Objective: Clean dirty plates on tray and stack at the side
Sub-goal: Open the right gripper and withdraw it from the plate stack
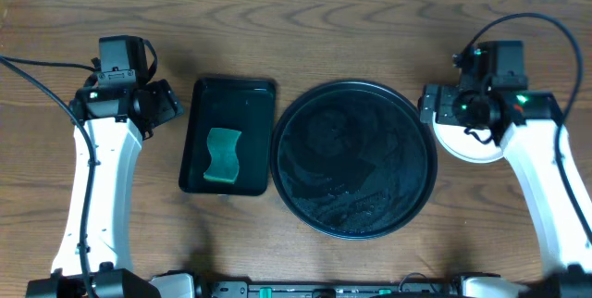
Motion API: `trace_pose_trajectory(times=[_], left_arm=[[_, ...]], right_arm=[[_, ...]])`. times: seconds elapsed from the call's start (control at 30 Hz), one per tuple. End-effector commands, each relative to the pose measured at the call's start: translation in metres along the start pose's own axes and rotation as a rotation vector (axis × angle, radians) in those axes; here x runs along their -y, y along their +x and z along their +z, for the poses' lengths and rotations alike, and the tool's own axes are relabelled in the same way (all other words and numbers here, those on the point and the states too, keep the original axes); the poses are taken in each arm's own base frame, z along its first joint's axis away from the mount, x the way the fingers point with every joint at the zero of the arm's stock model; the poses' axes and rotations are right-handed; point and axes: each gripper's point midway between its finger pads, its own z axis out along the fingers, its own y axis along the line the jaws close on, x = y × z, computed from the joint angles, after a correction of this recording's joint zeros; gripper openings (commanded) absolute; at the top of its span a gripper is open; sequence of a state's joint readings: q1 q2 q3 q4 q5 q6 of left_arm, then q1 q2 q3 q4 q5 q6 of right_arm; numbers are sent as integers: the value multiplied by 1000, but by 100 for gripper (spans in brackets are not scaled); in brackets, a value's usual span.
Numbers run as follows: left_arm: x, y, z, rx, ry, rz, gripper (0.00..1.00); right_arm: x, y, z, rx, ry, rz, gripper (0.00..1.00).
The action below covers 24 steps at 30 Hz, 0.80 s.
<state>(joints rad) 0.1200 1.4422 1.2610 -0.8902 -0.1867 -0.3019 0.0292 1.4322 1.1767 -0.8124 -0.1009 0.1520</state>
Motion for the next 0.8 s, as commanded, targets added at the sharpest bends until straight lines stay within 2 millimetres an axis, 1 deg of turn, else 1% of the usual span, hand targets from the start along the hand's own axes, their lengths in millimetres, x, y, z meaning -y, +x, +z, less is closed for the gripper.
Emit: trace_pose_trajectory(times=[0.0, 0.17, 0.37, 0.6, 0.67, 0.7, 0.77], left_arm=[[-3, -2, 0, 4, -14, 2, 89], [-3, -2, 0, 4, -14, 2, 89], [-3, -2, 0, 4, -14, 2, 89], [-3, -2, 0, 4, -14, 2, 89], [-3, -2, 0, 4, -14, 2, 89], [-3, -2, 0, 4, -14, 2, 89], [-3, -2, 0, 4, -14, 2, 89]], right_arm=[[-9, -11, -40, 122, -25, -24, 99], [-16, -20, -98, 297, -52, -42, 99], [-22, -18, -162, 482, -81, -60, 99], [-26, -1, -231, 691, -109, -80, 99], [-16, 5, -253, 773, -59, -62, 99], [-12, 10, -266, 816, -44, -55, 99], [-11, 22, -284, 872, -49, -55, 99]])
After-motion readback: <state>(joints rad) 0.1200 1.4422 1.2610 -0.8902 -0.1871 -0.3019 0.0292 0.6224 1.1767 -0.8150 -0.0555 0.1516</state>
